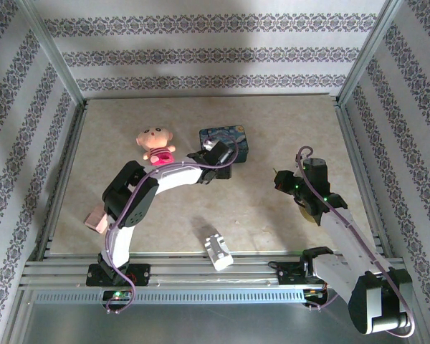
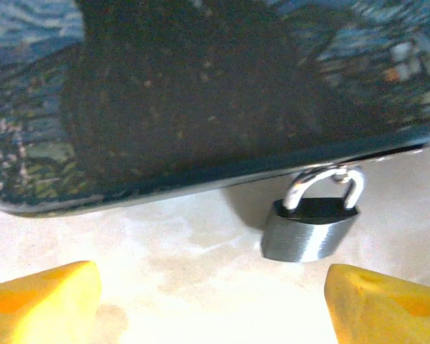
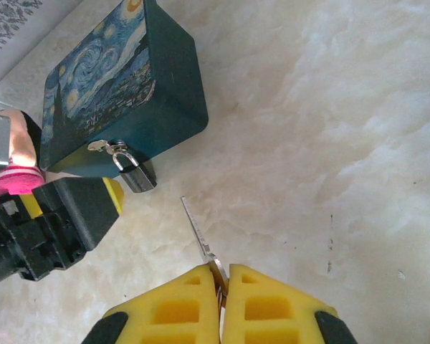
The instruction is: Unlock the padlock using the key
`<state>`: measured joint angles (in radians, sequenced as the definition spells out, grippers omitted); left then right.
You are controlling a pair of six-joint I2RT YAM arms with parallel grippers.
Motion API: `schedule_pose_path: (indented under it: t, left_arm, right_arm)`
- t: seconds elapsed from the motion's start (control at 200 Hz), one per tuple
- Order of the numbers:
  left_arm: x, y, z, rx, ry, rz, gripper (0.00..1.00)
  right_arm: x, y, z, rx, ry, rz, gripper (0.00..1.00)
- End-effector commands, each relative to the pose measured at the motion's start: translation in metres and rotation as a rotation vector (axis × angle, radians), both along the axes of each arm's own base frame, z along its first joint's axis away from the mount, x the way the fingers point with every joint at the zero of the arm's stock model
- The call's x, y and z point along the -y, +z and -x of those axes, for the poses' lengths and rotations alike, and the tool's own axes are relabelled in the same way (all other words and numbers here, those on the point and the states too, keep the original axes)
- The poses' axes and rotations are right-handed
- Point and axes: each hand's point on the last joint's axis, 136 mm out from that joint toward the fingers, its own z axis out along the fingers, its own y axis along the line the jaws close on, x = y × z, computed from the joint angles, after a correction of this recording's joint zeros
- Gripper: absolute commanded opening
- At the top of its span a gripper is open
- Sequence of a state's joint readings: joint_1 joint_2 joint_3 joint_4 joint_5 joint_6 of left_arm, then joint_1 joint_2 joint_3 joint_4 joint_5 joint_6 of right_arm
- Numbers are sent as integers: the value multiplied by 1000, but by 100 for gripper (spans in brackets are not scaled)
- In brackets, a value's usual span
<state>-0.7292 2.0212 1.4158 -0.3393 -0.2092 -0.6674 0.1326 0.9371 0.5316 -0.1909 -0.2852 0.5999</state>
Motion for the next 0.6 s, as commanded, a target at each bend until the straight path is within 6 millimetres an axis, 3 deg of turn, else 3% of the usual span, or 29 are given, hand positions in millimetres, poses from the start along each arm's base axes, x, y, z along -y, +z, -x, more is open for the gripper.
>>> schedule_pose_path:
  t: [0.0,0.17,0.44,0.595]
  left_arm:
    - [11,12,-1,-69,-13,15,82]
    - [17,31,-7,-94,-95,-50,82]
    - [-4,53,-7,-156,-199,-82,81]
    - [-9,54,2,-170,-214,-83,80]
  right_arm:
    - [3,4,0,17,-12,-12,0]
    - [2,8,1,29,-9,-15,0]
    - [4,8,2,32,-17,-10,0]
    - [4,6,2,28,-20,-8,0]
